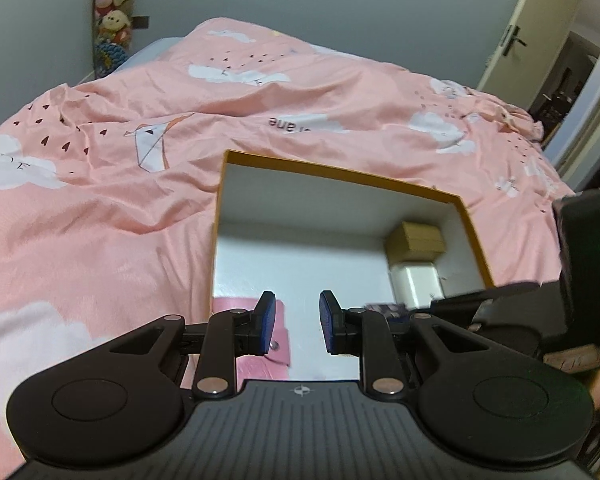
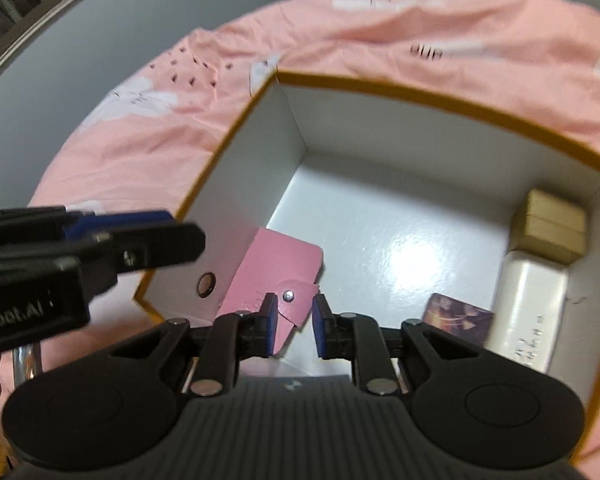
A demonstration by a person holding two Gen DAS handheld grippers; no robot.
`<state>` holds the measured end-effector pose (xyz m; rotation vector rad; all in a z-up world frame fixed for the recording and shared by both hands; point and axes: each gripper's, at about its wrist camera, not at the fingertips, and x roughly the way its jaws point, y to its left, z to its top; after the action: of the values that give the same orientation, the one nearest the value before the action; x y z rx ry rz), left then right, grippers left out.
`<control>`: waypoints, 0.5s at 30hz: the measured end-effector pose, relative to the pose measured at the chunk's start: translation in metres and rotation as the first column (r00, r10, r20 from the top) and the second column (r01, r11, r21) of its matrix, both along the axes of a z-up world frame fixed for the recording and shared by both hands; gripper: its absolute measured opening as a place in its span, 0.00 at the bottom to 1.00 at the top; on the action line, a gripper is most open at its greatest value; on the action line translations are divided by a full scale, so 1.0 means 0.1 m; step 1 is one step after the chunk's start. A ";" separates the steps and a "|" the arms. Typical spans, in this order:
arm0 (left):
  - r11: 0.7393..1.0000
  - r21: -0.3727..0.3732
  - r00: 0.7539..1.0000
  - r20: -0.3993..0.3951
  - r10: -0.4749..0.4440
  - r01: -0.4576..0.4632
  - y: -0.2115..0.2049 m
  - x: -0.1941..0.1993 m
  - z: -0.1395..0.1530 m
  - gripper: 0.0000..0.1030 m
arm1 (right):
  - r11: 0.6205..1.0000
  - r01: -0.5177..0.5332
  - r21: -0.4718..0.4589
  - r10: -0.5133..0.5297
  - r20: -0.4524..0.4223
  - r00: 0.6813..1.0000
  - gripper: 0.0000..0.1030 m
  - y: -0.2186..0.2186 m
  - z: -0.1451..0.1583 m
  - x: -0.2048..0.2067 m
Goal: Organize objects
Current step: 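Drop the pink wallet into the shoebox and open the left gripper, then grasp the pink backpack keychain with the left gripper while the right grasps the dark grey box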
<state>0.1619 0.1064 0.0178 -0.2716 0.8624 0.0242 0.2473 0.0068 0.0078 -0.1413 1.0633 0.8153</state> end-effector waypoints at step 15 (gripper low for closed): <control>0.996 -0.042 0.994 -0.082 -0.076 0.073 -0.22 -0.66 -0.15 0.25 | 0.998 0.038 0.050 -0.043 0.095 0.995 0.33 -0.72 0.22 -0.87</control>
<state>0.0958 0.0848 0.0027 -0.2767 0.9561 -0.0513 0.1606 -0.0652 0.0301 -0.1161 0.9527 0.7894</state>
